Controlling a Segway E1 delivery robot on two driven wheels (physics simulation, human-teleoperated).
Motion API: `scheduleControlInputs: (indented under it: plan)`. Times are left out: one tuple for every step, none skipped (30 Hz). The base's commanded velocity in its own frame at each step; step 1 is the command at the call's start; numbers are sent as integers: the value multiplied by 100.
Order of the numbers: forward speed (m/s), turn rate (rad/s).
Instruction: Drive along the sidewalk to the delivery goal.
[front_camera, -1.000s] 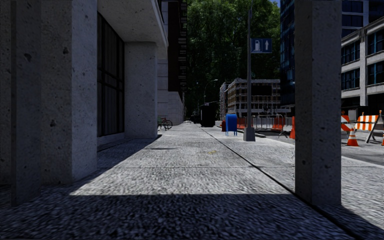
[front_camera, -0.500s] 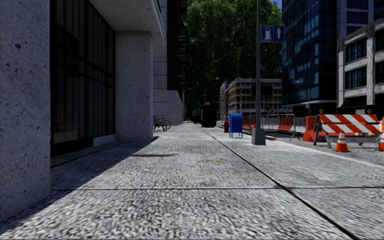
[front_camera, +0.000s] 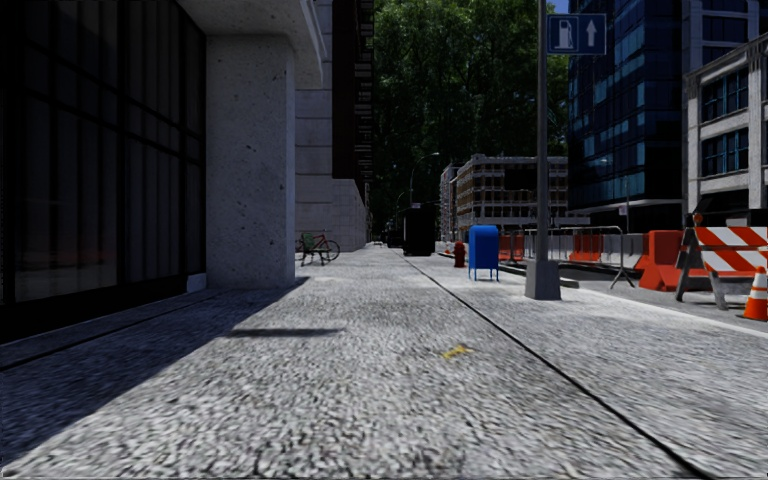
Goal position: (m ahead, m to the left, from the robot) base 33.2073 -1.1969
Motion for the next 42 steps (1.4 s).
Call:
scheduleControlInputs:
  plan:
    - [200, 0]
    - [200, 0]
    - [200, 0]
    - [200, 0]
    - [200, 0]
    - [200, 0]
    - [200, 0]
    - [200, 0]
    - [200, 0]
    - [200, 0]
    - [200, 0]
    - [200, 0]
    - [200, 0]
    - [200, 0]
    - [200, 0]
    - [200, 0]
    - [200, 0]
    - [200, 0]
    - [200, 0]
    - [200, 0]
    - [200, 0]
    - [200, 0]
    - [200, 0]
    - [200, 0]
    - [200, 0]
    - [200, 0]
    - [200, 0]
    - [200, 0]
    - [200, 0]
    - [200, 0]
    - [200, 0]
    - [200, 0]
    - [200, 0]
    - [200, 0]
    - [200, 0]
    - [200, 0]
    - [200, 0]
    - [200, 0]
    - [200, 0]
    - [200, 0]
    - [200, 0]
    - [200, 0]
